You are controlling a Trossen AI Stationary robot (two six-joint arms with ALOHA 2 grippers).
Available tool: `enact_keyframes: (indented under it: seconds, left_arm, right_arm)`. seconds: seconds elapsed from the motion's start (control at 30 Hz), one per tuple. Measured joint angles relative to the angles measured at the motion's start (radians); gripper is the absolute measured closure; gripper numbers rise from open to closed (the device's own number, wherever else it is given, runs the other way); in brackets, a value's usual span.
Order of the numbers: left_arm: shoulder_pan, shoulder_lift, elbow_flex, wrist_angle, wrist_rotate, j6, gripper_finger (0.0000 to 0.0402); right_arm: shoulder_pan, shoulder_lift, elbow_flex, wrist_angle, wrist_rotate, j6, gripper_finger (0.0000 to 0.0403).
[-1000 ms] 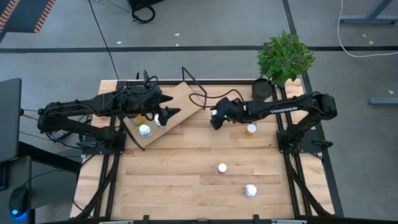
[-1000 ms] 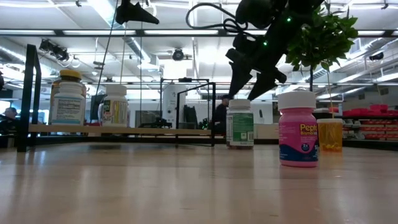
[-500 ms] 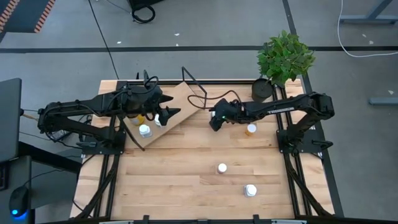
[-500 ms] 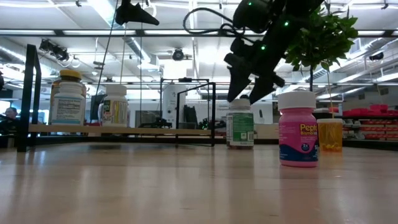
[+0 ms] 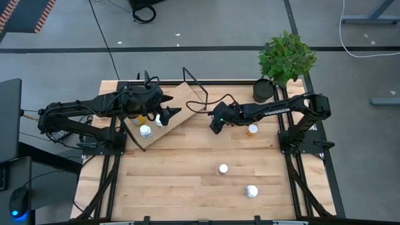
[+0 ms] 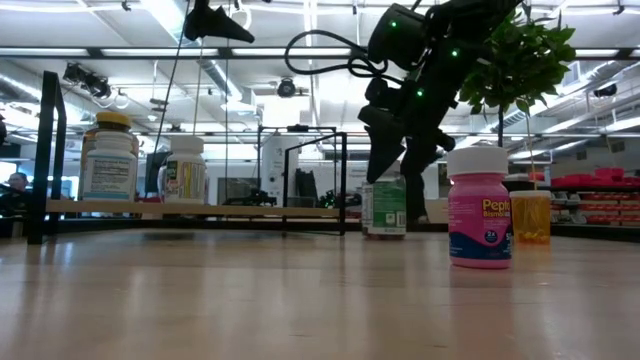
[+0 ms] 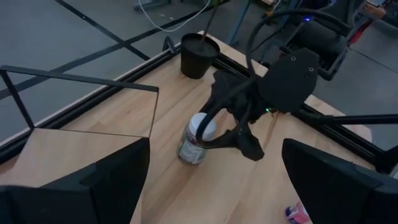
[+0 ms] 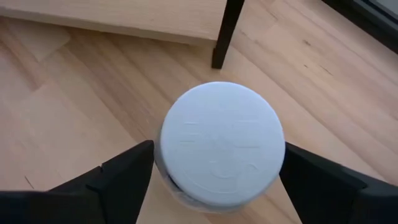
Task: Pick and place medicine bottles onto shelf by color
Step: Put the green medicine bottle on the shelf
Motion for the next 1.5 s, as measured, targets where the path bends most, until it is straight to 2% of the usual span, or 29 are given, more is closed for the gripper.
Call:
enact_keyframes:
  seconds: [0.4,0.63,0.77,0.9,1.1,1.5]
  left_arm:
    - [0.0,0.049,0.0,-0.014,-0.01,-0.033,0.0033]
    - [0.002,0.049,0.0,-0.018,-0.009,-0.026,0.0033]
    - [0.008,0.046,0.0,-0.018,-0.01,-0.025,0.0033]
    - [0.008,0.046,0.0,-0.006,-0.01,0.028,0.0033]
    - [0.036,0.044,0.0,-0.01,-0.009,0.084,0.0033]
    - [0.088,-0.056,0.001,-0.013,-0.011,0.076,0.0033]
  right_arm:
    - [0.0,-0.001,0.001,0.029,0.008,-0.083,0.0106]
    - [0.027,-0.032,0.003,0.062,-0.059,-0.075,0.0117]
    - [0.053,-0.054,0.057,0.079,-0.046,-0.104,0.0117]
    - [0.064,-0.048,0.142,0.108,-0.033,-0.221,0.0117]
    - [0.06,0.002,0.251,0.158,-0.032,-0.364,0.0118]
    - [0.015,0.273,0.484,0.155,-0.052,-0.357,0.0119]
